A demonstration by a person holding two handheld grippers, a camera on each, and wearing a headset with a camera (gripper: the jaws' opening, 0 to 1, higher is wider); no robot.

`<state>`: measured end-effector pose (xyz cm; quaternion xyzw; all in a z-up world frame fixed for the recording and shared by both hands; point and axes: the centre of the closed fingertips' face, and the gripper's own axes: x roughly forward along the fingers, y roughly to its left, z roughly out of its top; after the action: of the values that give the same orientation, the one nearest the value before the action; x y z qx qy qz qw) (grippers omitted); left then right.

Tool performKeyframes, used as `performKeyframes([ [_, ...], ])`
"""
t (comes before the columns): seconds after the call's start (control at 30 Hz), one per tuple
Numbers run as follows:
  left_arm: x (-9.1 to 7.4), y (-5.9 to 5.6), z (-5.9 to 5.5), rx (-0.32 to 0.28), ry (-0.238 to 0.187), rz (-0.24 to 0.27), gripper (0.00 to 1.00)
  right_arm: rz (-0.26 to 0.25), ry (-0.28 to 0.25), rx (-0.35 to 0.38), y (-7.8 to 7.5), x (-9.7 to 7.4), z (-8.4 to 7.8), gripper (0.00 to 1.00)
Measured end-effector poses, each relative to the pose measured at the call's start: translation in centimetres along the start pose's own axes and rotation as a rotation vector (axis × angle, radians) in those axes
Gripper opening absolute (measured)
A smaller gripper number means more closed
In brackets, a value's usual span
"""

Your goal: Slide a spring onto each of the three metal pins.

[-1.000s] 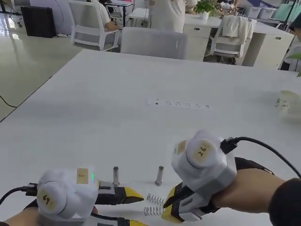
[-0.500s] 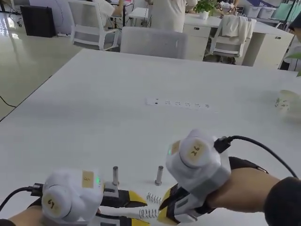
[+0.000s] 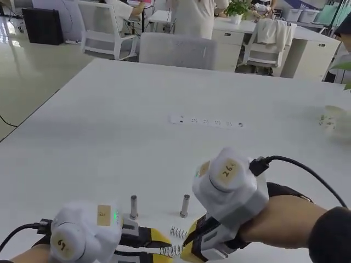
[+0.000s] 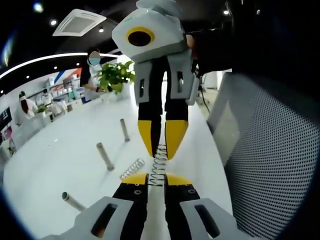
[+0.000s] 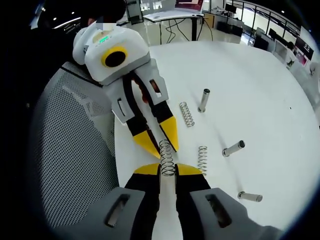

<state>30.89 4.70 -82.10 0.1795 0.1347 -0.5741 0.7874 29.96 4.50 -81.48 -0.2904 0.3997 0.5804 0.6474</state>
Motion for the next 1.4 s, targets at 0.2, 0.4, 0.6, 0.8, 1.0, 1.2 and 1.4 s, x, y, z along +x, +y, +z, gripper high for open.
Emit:
performKeyframes([
  [0.2, 0.0, 0.1, 0.1, -0.001, -0.001, 0.006, 0.03, -0.005, -0.028, 0.006, 0.1, -0.4, 0.7, 0.08],
  [0.4, -0.1, 0.3, 0.1, -0.009, -0.006, 0.015, 0.03, -0.012, -0.06, 0.001, 0.1, -0.7, 1.6, 0.08],
  [0.6, -0.1, 0.3, 0.2, -0.014, -0.011, 0.018, 0.03, -0.017, -0.085, -0.015, 0.3, -1.0, 2.3, 0.08],
  [0.8, -0.1, 0.5, 0.3, -0.021, -0.02, 0.021, 0.02, -0.026, -0.114, -0.038, 0.3, -1.1, 3.0, 0.08],
  [1.0, -0.2, 0.5, 0.4, -0.024, -0.03, 0.024, 0.02, -0.013, -0.141, -0.043, 0.5, -0.9, 3.1, 0.15],
  [1.2, -0.3, 0.6, 0.7, -0.031, -0.045, 0.026, 0.02, -0.009, -0.139, -0.042, 0.4, -0.6, 2.8, 0.13],
  [1.4, -0.5, 0.7, 1.6, -0.048, -0.084, 0.03, 0.02, -0.001, -0.156, -0.022, 0.3, -0.6, 2.8, 0.12],
])
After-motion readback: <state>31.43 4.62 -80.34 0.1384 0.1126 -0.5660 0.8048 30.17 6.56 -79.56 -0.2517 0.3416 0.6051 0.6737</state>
